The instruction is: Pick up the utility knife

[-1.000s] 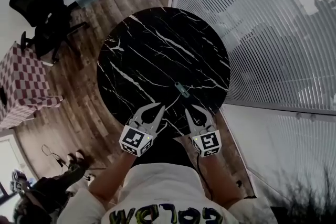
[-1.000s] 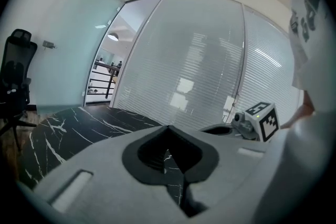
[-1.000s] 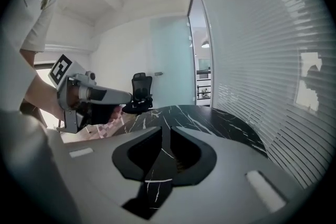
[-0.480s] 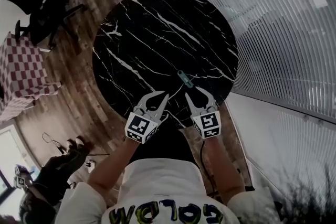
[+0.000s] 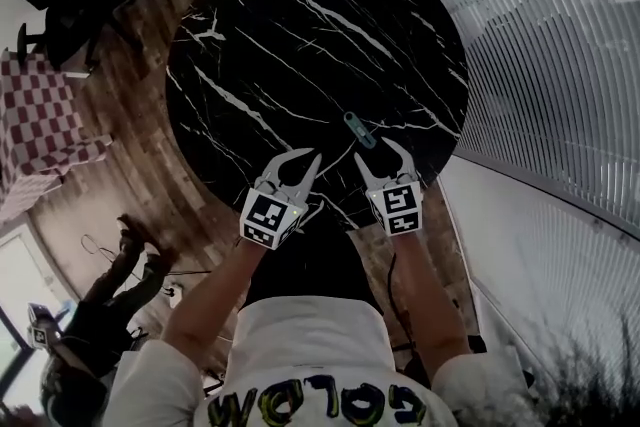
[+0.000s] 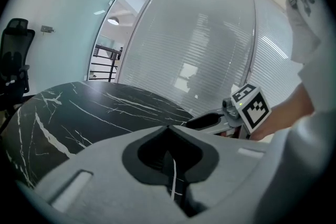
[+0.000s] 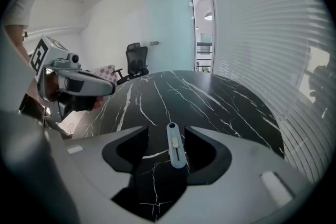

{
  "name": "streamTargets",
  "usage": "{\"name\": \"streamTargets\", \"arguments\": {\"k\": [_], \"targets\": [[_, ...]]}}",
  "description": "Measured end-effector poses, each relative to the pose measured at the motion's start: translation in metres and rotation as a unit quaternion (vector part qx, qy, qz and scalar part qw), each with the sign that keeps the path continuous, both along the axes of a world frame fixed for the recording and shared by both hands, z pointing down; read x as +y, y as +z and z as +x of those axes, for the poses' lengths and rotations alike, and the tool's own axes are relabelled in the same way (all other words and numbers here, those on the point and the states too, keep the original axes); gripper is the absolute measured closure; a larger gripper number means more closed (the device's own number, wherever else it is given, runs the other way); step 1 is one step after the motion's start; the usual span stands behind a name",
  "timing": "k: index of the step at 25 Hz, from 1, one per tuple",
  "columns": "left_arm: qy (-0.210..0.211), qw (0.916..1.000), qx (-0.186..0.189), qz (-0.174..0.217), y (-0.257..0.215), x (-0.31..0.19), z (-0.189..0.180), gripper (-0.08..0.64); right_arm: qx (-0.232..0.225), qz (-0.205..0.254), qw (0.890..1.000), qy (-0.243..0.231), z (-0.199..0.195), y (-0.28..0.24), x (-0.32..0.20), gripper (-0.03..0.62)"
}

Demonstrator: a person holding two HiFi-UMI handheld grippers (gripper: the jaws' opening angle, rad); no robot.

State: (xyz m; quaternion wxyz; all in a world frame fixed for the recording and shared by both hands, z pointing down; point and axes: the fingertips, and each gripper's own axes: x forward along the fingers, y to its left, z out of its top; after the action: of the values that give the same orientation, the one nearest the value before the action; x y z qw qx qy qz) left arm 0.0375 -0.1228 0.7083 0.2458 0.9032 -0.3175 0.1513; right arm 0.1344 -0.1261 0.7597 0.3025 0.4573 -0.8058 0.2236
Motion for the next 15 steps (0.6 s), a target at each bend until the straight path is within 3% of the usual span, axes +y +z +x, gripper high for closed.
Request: {"name": "streamTargets", "arguments": {"k": [15], "targets": [[0.003,0.9998,-0.009,-0.019,0.061,-0.009,0.009,0.555,0.023,-0.057,0.998,-0.009,0.008,0.074,-0.014,0.354]]}}
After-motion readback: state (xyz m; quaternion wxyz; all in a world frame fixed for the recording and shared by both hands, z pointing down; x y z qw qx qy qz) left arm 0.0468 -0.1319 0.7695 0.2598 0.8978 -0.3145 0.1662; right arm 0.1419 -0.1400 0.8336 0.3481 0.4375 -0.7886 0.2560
